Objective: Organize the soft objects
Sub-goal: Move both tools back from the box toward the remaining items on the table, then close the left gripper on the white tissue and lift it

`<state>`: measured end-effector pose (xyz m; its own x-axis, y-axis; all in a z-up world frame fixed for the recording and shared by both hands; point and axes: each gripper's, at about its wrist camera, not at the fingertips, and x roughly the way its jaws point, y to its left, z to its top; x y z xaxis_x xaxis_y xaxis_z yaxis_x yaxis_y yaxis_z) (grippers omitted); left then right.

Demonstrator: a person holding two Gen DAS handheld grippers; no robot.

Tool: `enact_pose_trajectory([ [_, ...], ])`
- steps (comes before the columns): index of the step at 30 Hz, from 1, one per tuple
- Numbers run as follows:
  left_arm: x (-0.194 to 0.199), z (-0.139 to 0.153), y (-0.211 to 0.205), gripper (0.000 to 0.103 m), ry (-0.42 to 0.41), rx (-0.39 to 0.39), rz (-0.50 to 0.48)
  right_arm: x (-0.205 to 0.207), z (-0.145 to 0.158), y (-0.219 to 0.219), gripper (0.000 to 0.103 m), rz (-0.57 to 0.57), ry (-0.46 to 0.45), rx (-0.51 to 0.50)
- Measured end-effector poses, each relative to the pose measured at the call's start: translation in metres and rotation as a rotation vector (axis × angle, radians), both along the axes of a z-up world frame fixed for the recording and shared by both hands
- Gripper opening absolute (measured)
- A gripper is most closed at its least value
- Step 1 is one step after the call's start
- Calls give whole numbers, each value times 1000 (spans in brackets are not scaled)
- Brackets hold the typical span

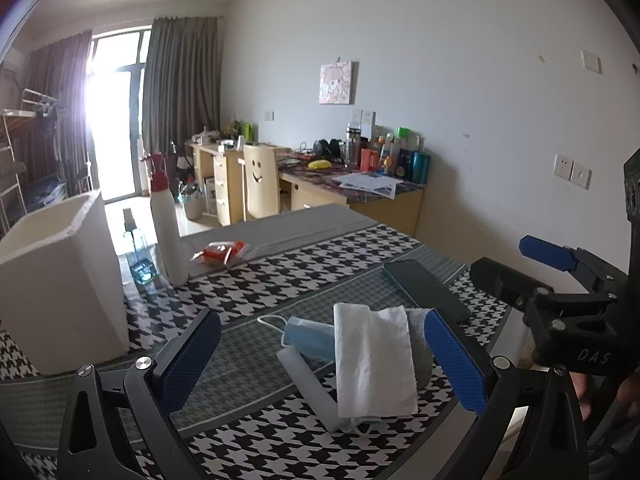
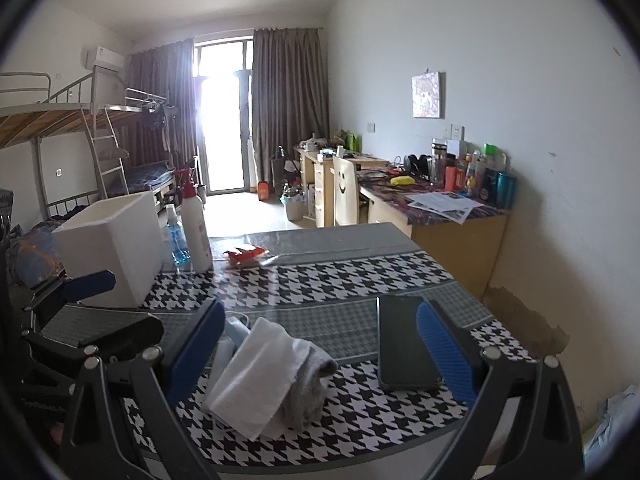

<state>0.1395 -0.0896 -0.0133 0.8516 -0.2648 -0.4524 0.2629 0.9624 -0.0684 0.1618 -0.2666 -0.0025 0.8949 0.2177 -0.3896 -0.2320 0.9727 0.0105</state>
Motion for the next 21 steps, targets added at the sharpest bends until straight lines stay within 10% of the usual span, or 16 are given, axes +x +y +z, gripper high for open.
enact_pose_trajectory([
  [11,14,-24,-17,101,77,23,-54,1,-16,-16,99,-47,55,17],
  [21,35,-48,-29,79,185,31,-109,9,-31,-21,99,-53,105,23],
])
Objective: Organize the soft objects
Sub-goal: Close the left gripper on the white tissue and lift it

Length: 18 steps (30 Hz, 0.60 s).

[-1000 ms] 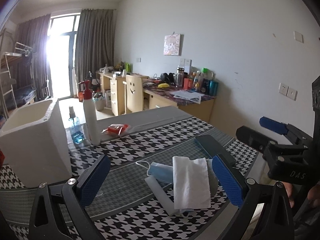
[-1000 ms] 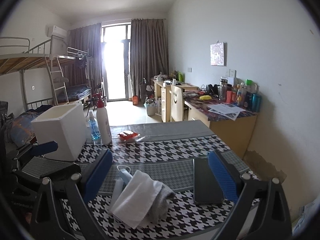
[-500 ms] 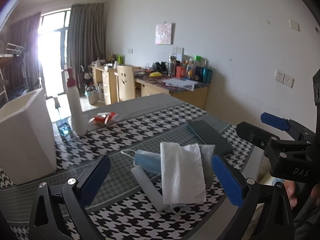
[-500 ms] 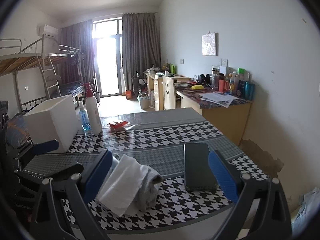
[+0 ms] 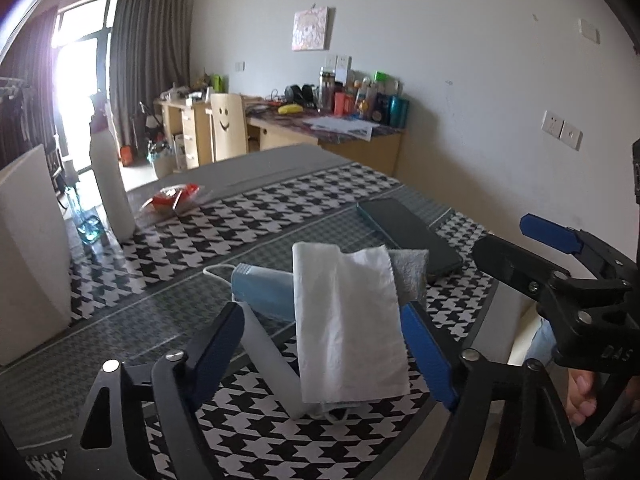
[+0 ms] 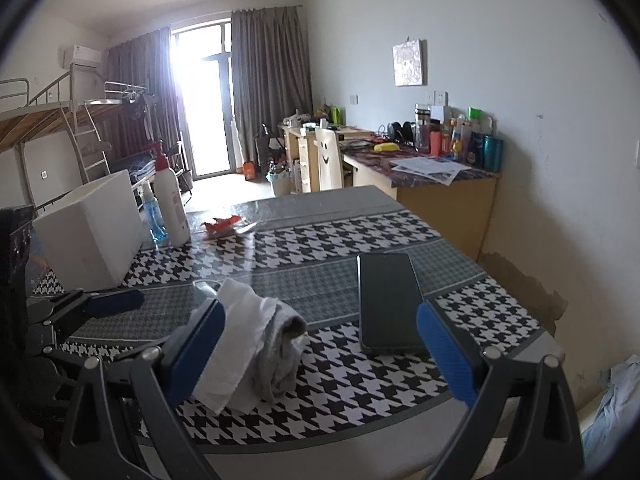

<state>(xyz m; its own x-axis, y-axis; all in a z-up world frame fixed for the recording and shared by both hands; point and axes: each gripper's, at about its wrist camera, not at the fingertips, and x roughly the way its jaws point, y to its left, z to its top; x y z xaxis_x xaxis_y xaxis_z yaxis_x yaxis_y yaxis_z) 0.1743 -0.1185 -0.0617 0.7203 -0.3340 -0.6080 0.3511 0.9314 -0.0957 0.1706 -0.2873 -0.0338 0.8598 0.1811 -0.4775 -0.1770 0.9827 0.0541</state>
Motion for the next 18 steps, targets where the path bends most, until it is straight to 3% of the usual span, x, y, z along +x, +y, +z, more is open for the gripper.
enact_pose_trajectory([
  [6,9,-13,-10,57,70,12,-37,8,-10,-6,99,-15,37,15],
  [12,15,-21,-13,47,103,26,-39,12,-15,-7,99,-9,56,28],
  [18,18,-27,-14,22,128,45,-37,15,-20,-8,99,-6,69,29],
])
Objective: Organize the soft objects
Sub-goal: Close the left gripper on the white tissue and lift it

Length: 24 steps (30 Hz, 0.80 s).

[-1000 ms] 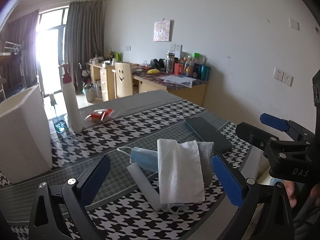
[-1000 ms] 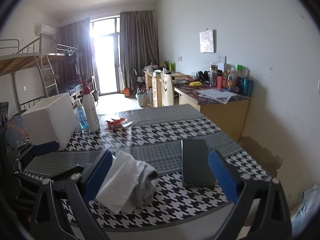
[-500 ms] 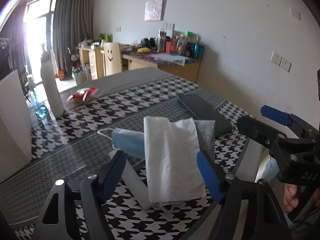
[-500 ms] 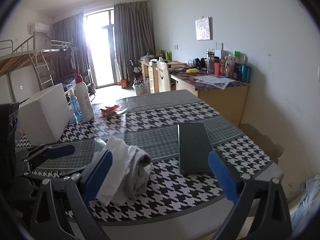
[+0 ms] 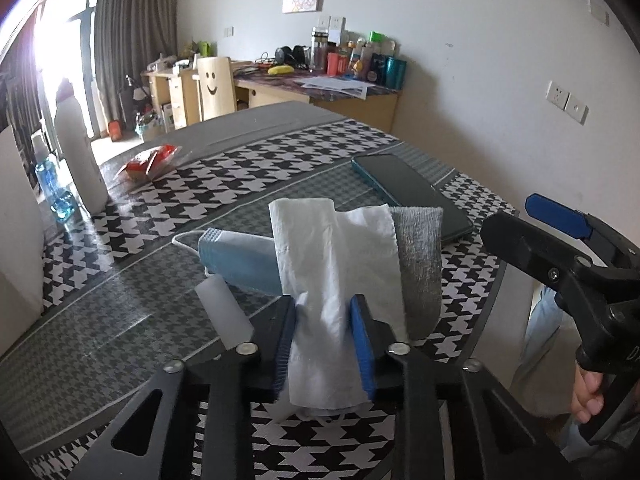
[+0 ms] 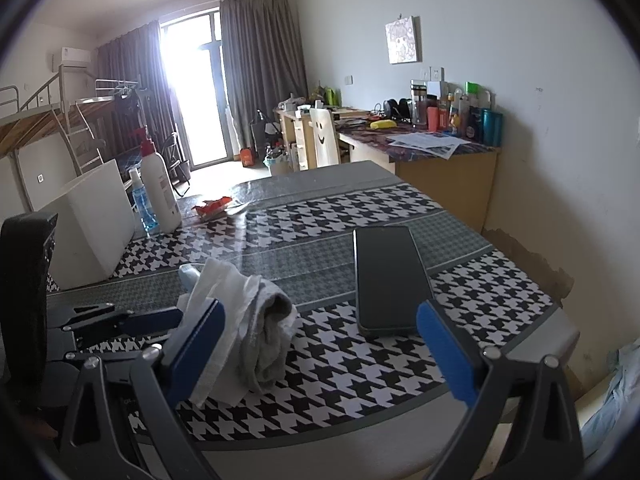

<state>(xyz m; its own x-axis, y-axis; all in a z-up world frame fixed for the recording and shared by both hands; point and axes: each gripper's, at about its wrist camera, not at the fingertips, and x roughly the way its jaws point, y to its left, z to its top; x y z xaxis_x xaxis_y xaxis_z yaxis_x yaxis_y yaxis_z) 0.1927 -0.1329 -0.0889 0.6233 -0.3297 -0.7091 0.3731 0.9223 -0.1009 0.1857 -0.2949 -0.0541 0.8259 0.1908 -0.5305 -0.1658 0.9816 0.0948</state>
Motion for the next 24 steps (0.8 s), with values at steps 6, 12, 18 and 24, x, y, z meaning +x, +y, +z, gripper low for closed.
enact_pose_trajectory([
  [6,-1,1,5,8,16,-28,-5,4,-3,1,99,3,12,1],
  [12,-10,19,17,8,-23,-85,-6,4,-2,0,99,-5,12,2],
  [18,-17,35,27,8,-56,-113,3,6,-2,1,99,-3,13,3],
  [24,-19,35,32,8,-30,-154,-32,10,-11,7,99,11,38,-4],
])
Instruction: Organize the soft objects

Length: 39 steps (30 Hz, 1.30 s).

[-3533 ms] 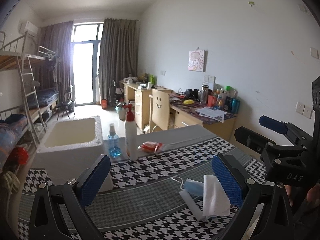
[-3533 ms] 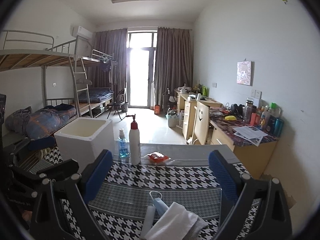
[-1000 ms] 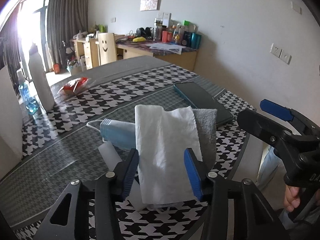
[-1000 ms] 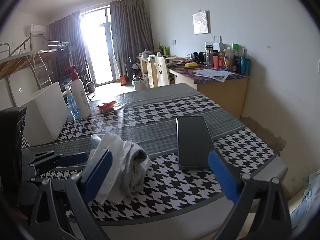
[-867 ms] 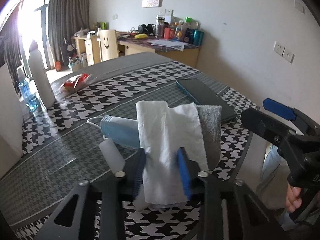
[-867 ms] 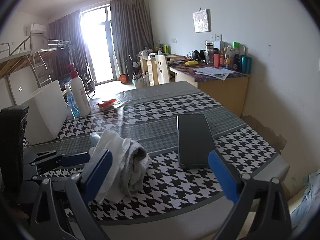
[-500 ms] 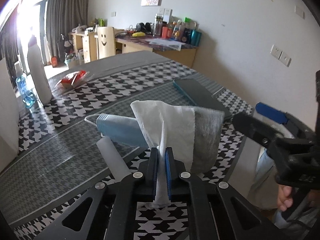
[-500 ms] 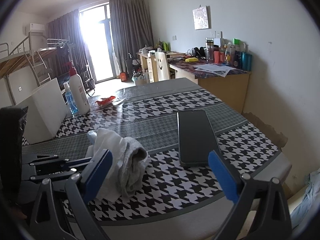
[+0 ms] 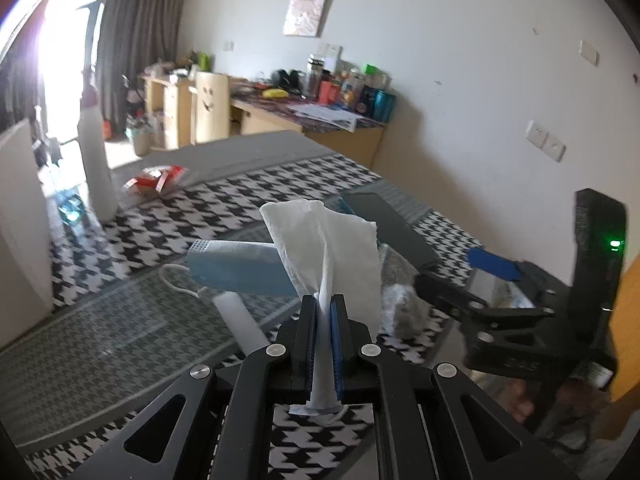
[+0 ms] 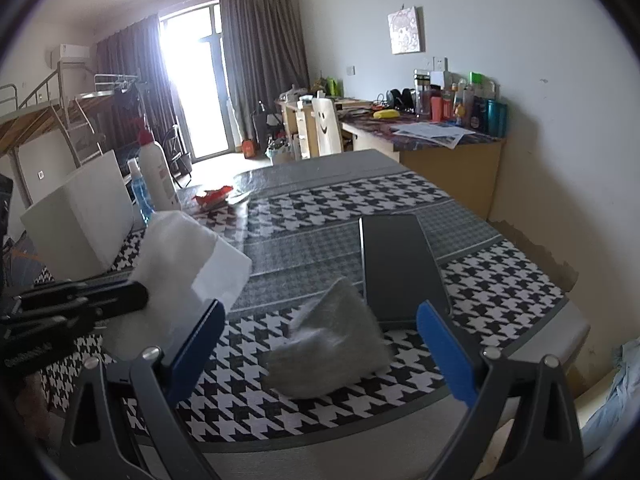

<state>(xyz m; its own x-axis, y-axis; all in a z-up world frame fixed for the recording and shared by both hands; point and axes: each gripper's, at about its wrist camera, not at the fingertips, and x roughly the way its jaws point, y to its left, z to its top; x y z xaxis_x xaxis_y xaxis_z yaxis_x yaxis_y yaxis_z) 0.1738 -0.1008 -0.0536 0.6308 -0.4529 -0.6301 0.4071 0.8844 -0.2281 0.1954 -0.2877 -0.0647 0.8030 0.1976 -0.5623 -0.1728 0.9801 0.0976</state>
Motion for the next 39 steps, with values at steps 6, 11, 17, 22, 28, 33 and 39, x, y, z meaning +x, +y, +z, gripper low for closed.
enact_pose_trajectory([
  [6,1,-11,-1,8,18,41,12,1,-5,0,99,-3,21,9],
  [11,0,-16,4,19,26,69,41,2,-4,5,99,10,19,2],
  [17,-8,-14,6,53,-12,103,64,3,-5,11,99,18,19,-7],
  [22,-11,-14,0,55,-28,115,56,3,-6,6,99,6,20,-6],
  [28,-8,-14,4,55,-21,103,66,-2,-8,1,99,15,30,25],
  [33,-11,-14,23,60,-33,113,117,-5,-8,14,99,85,31,48],
  [39,-14,-14,45,69,-50,119,191,-3,-11,32,99,142,49,71],
])
